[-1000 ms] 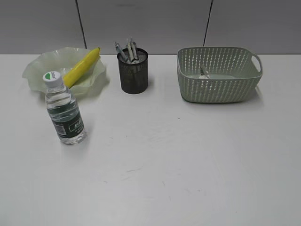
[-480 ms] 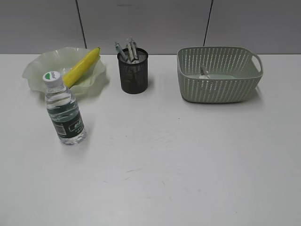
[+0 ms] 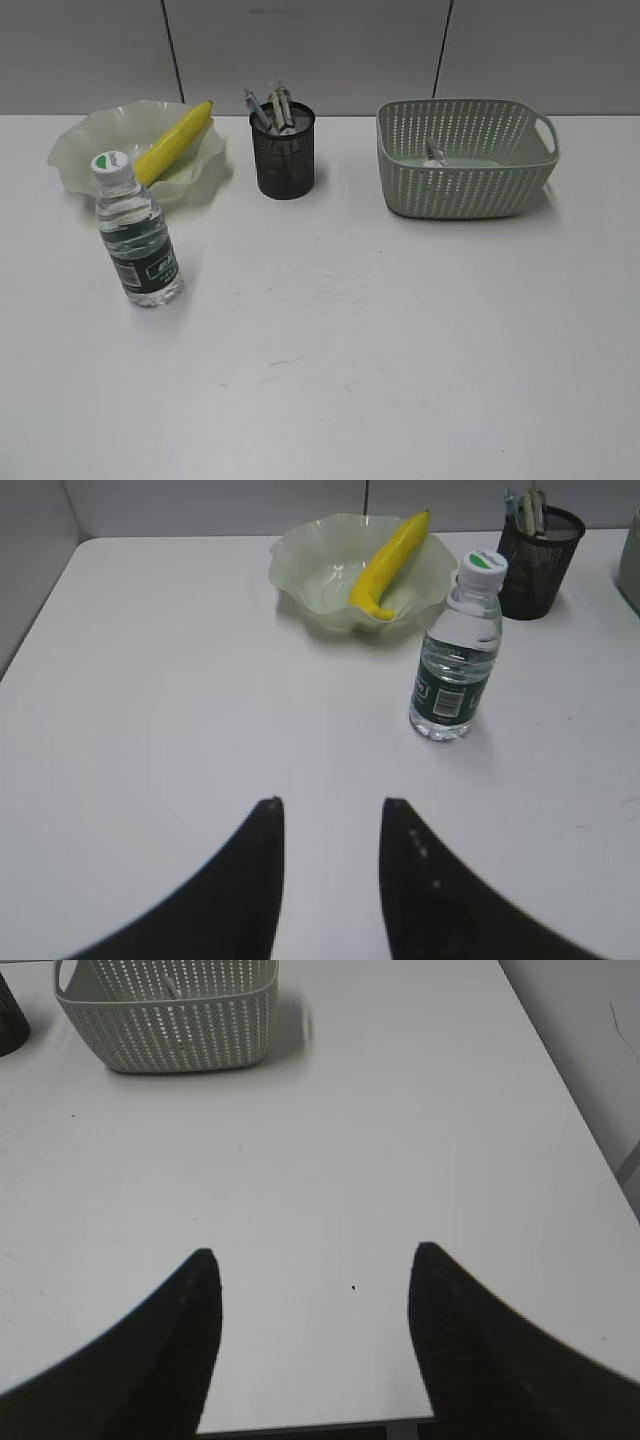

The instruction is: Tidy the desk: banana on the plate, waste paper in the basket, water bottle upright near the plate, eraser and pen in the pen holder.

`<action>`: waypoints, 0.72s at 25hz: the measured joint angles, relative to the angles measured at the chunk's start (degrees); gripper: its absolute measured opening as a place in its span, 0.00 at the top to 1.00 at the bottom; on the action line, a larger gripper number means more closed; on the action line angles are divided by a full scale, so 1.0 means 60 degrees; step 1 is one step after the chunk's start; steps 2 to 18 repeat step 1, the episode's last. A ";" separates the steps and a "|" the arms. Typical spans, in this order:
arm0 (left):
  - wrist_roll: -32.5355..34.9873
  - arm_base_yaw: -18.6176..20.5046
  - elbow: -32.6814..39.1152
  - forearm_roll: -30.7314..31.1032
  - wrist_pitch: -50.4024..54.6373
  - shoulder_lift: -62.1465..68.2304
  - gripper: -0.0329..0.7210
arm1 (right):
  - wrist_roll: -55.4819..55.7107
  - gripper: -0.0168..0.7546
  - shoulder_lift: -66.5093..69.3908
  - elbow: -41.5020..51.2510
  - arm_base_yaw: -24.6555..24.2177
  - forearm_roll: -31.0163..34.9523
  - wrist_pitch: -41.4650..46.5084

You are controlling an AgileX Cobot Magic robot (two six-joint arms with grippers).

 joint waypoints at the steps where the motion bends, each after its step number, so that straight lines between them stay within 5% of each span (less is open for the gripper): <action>1: 0.0000 0.0000 0.0000 0.0000 0.0000 0.0000 0.63 | 0.0000 0.37 0.0000 0.0000 0.0000 0.0000 0.0000; 18: 0.0000 0.0000 0.0000 0.0000 0.0000 0.0000 0.63 | 0.0000 0.37 0.0000 0.0000 0.0000 0.0000 0.0000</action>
